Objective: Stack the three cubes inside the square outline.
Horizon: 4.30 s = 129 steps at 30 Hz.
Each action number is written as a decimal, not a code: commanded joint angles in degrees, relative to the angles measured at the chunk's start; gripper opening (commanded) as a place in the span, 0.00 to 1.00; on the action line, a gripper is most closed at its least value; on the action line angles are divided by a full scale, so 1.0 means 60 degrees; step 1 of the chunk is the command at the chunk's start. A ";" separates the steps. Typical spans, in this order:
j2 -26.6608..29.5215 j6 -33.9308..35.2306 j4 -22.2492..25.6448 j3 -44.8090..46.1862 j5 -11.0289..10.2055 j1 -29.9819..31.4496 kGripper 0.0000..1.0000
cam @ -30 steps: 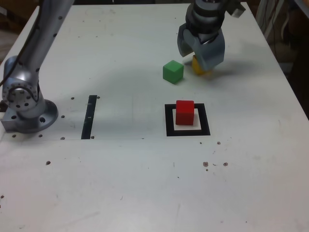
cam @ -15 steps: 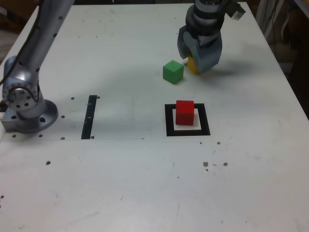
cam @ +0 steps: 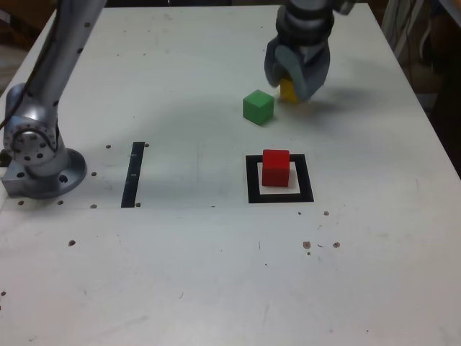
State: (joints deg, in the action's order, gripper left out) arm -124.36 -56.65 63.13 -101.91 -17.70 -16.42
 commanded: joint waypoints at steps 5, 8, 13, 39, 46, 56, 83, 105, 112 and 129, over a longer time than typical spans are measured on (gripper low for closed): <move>0.0349 0.0242 0.2348 -0.2269 -0.0167 0.0470 0.24; 0.0496 0.0874 0.3502 -0.3017 -0.0170 0.0824 0.24; 0.1163 0.3326 0.4482 -0.2769 -0.0110 0.1555 0.21; 0.1690 1.2168 0.4354 0.0099 0.1564 0.3903 0.15; 0.1077 1.2366 0.4290 -0.0437 0.1577 0.4076 0.14; 0.0893 1.2179 0.4094 -0.0301 0.1529 0.4084 0.15; 0.0568 1.1612 0.2874 0.0484 0.1754 0.4157 0.20; 0.0516 1.1278 0.2925 0.0532 0.1789 0.4157 0.56; 0.0587 1.1148 0.2978 0.0452 0.1807 0.4157 0.70; 0.1658 1.0131 0.3529 0.0650 0.1336 0.3630 0.99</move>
State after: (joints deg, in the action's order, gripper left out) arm -116.20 5.73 83.92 -98.72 -9.25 6.85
